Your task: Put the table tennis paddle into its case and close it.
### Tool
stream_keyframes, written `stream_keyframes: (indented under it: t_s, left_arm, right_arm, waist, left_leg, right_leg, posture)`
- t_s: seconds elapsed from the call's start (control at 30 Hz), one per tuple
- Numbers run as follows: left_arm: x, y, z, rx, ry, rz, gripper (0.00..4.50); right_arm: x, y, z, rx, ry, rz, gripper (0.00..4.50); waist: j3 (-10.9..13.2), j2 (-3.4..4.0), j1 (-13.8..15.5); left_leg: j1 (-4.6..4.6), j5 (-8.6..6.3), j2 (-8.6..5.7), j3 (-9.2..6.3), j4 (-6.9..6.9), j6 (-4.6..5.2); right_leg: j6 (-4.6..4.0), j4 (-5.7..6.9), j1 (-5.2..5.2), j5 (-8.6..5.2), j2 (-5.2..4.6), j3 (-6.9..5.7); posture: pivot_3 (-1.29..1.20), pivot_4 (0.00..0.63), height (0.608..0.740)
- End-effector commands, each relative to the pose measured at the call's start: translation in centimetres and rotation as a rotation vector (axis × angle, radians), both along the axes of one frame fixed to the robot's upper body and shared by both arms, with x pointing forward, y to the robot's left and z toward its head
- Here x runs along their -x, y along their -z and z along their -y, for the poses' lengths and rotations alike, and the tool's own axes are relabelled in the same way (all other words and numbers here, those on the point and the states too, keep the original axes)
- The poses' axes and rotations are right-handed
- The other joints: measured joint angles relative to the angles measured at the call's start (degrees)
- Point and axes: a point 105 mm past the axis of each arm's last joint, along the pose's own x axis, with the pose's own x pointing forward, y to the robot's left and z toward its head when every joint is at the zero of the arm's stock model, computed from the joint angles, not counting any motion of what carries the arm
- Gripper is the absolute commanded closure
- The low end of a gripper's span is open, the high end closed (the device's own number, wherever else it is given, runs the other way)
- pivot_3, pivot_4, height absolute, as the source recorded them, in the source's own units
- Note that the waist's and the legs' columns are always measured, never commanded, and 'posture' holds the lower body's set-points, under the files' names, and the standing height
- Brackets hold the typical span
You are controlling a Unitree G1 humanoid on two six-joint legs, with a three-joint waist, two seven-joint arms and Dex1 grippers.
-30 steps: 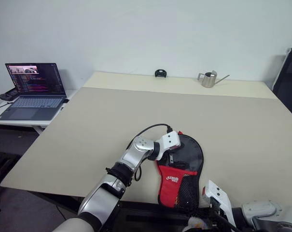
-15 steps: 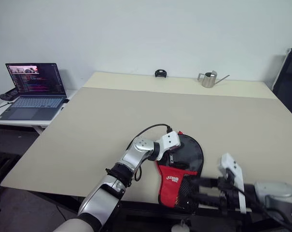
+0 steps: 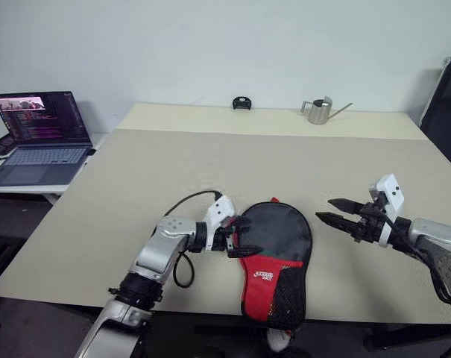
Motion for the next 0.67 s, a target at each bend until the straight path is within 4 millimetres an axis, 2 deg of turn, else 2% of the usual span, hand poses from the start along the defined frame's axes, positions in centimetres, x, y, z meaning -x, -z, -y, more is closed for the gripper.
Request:
stream_keyframes:
  t_s: [0.03,0.07,0.13,0.23,0.33,0.47,0.67]
  left_arm:
    - [-0.6,-2.9,-2.4,0.077,-0.145,0.084,0.0]
    - [-0.8,-3.3,-3.7,0.098,-0.228,0.098,0.0]
    - [-0.8,-3.6,-4.8,0.116,-0.321,0.118,0.0]
    - [0.0,-3.8,-4.7,0.113,-0.366,0.144,0.0]
    - [0.0,-3.9,-4.7,0.104,-0.408,0.164,0.0]
    - [-0.5,-3.3,-5.9,0.068,-0.464,0.191,0.0]
    - [-1.0,-2.3,-6.0,0.062,-0.486,0.173,0.0]
  right_arm:
    - [-1.4,-1.1,1.0,0.016,0.01,0.066,1.35]
    - [-2.2,-1.1,1.3,0.005,0.026,0.07,1.35]
    - [-3.3,-0.8,2.1,0.006,0.046,0.068,1.35]
    - [-4.6,-0.3,4.1,0.03,0.09,0.052,1.35]
    - [-5.3,-0.6,6.0,0.052,0.121,0.043,1.35]
    - [-5.4,-0.8,7.2,0.1,0.147,0.022,1.35]
    - [-5.0,-0.6,7.5,0.144,0.137,-0.024,1.35]
  waist:
    - [0.01,0.01,-0.01]
    - [0.02,0.02,-0.01]
    - [0.05,0.03,-0.04]
    - [0.05,0.04,0.0]
    - [0.08,0.07,0.37]
    - [0.1,0.11,0.4]
    - [0.11,0.13,0.22]
  left_leg:
    - [0.0,0.0,0.0,-0.01,-0.01,0.0]
    - [0.0,0.0,0.0,-0.01,-0.01,0.0]
    - [0.01,0.0,0.0,0.02,0.0,0.0]
    - [0.01,0.01,0.0,0.04,-0.01,-0.02]
    - [-0.03,0.13,-0.02,0.05,-0.01,-0.23]
    - [-0.03,0.14,-0.02,0.07,0.0,-0.25]
    - [-0.03,0.14,-0.01,0.12,-0.02,-0.28]
  right_leg:
    - [0.0,0.0,0.0,0.0,0.0,0.0]
    - [0.0,0.0,-0.01,0.0,0.0,-0.01]
    - [0.0,0.0,-0.01,0.0,-0.01,0.02]
    - [-0.01,-0.01,-0.01,0.01,-0.01,0.03]
    - [-0.02,-0.02,-0.03,0.01,-0.04,0.02]
    - [-0.04,-0.01,-0.04,0.03,-0.04,0.03]
    - [-0.05,0.0,-0.06,0.03,-0.04,0.08]
  posture:
    - [0.0,0.15,0.74]
    - [0.0,0.15,0.74]
    - [0.0,0.15,0.74]
    - [0.0,0.15,0.74]
    - [0.0,0.15,0.74]
    - [0.0,0.15,0.74]
    - [0.0,0.15,0.74]
